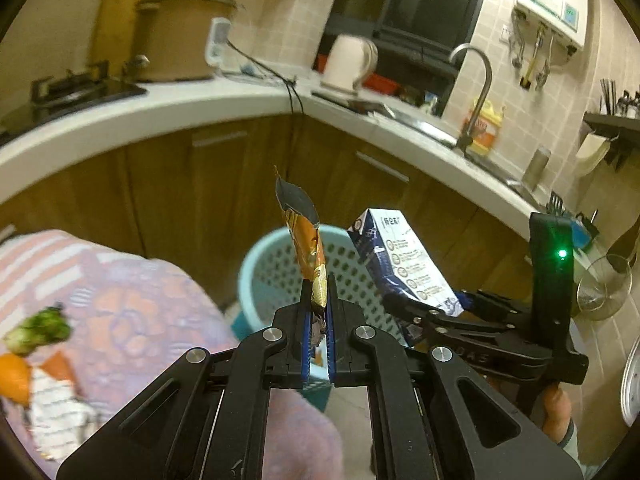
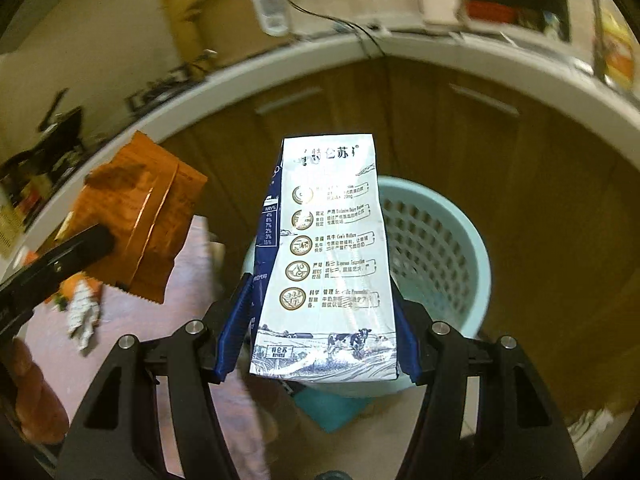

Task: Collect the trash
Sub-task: 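Carry the pouch and wrapper over the basket and open both grippers, then move both open grippers back toward the table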

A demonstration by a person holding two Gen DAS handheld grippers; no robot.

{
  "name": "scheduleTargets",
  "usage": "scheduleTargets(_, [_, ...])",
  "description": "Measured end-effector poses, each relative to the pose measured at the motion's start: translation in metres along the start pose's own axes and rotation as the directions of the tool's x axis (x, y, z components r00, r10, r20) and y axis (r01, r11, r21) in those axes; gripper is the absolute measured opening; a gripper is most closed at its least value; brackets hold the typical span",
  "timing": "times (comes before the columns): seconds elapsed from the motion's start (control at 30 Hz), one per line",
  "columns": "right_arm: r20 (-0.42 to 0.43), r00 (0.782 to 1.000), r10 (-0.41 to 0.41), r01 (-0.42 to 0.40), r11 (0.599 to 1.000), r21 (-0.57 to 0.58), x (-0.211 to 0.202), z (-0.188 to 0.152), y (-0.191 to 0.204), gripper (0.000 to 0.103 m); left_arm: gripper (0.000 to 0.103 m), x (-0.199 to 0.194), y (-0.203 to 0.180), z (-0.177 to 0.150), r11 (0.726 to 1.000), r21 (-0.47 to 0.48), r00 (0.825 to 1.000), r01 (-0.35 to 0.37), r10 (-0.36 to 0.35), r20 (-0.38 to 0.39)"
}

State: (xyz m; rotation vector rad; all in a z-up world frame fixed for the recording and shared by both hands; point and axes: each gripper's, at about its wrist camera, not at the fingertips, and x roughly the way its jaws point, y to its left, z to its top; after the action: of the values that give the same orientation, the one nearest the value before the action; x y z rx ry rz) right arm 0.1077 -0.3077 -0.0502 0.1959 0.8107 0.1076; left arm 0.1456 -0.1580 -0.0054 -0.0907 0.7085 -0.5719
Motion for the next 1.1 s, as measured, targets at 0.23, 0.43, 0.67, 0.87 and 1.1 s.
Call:
scheduleTargets(0.23, [-0.088, 0.996, -0.033, 0.04, 0.996, 0.086, 0.035, -0.015, -0.029, 0.059, 0.004, 0.047, -0.004, -0.012, 0.999, -0.037, 0.996, 0.023, -0.026, -0.082])
scheduleTargets(0.43, [-0.163, 0.987, -0.004, 0.03, 0.987, 0.157, 0.059, -0.021, -0.04, 0.059, 0.007, 0.081, -0.005, -0.016, 0.996, -0.064, 0.986, 0.062, -0.071, -0.151])
scheduleTargets(0.67, [-0.174, 0.985, -0.011, 0.039, 0.986, 0.159, 0.063, -0.018, -0.041, 0.059, 0.045, 0.081, -0.005, -0.021, 0.999, -0.045, 0.988, 0.023, -0.029, -0.149])
scheduleTargets(0.87, [-0.147, 0.989, -0.01, 0.031, 0.99, 0.141, 0.049, -0.014, -0.034, 0.059, 0.046, 0.064, 0.001, -0.02, 0.998, -0.054, 0.992, 0.016, -0.023, -0.122])
scheduleTargets(1.1, [-0.099, 0.995, 0.008, -0.002, 0.998, 0.061, 0.026, -0.005, 0.002, 0.059, 0.046, 0.025, 0.013, -0.02, 0.996, -0.09, 0.998, 0.012, -0.018, -0.063])
